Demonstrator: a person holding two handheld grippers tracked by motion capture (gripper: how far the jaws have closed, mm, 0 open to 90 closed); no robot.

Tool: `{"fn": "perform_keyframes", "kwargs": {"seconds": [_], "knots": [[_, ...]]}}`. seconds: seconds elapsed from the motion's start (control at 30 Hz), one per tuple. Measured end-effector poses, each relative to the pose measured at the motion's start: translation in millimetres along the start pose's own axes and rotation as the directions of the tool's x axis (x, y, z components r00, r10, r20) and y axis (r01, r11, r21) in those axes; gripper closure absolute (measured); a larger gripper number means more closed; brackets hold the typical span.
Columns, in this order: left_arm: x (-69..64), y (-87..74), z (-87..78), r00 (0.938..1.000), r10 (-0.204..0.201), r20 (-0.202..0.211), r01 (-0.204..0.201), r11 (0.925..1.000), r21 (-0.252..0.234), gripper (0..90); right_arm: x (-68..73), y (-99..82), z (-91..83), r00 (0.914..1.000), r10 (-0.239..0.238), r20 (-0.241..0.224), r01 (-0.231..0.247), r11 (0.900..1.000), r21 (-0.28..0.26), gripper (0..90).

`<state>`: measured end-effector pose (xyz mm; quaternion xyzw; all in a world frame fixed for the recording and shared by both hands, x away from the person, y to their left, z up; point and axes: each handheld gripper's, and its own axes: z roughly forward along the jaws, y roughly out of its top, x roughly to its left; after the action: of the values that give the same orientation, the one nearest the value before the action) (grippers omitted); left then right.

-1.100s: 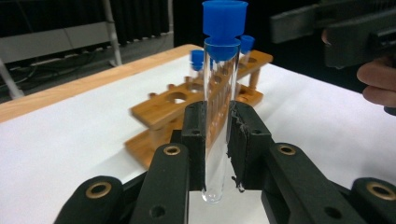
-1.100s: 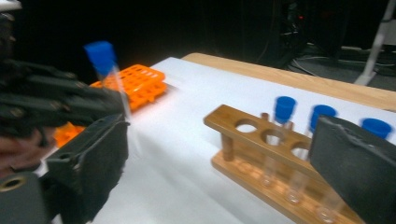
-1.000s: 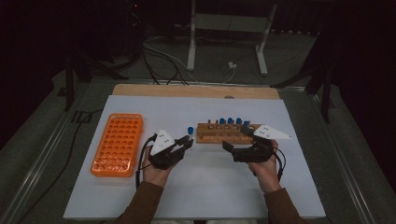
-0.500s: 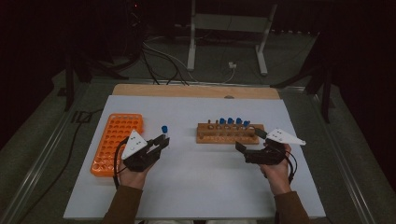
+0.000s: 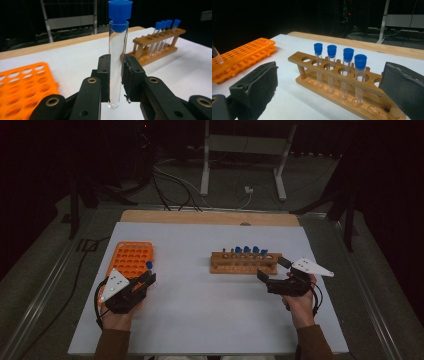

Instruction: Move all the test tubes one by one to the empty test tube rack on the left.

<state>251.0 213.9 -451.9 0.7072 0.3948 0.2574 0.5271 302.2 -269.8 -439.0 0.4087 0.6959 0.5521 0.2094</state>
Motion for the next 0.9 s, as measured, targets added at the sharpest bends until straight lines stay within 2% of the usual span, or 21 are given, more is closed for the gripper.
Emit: {"fn": "perform_keyframes", "kwargs": {"seconds": [0.27, 0.57, 0.77, 0.9], "knots": [[10.2, -11.8, -19.2, 0.9989, -0.006, -0.046, 0.007, 0.9998, 0.016, 77.7, -0.8, 0.1, -2.6, 1.0, 0.005, 0.002, -0.005, 1.0, -0.006, 1.0], [21.3, -23.0, -36.0, 0.9968, -0.015, -0.079, 0.018, 0.9991, 0.038, 77.7, 0.4, -0.1, -3.2, 1.0, 0.005, 0.0, -0.005, 0.9999, -0.009, 1.0], [26.1, -31.7, -45.0, 0.9955, -0.021, -0.092, 0.027, 0.9977, 0.063, 77.7, 1.1, -0.5, -2.9, 1.0, 0.004, 0.0, -0.004, 1.0, -0.008, 1.0], [29.0, -36.2, -46.0, 0.9959, -0.034, -0.084, 0.04, 0.997, 0.067, 77.6, 1.5, -0.4, -3.1, 1.0, 0.002, 0.0, -0.002, 1.0, -0.008, 1.0]]}}
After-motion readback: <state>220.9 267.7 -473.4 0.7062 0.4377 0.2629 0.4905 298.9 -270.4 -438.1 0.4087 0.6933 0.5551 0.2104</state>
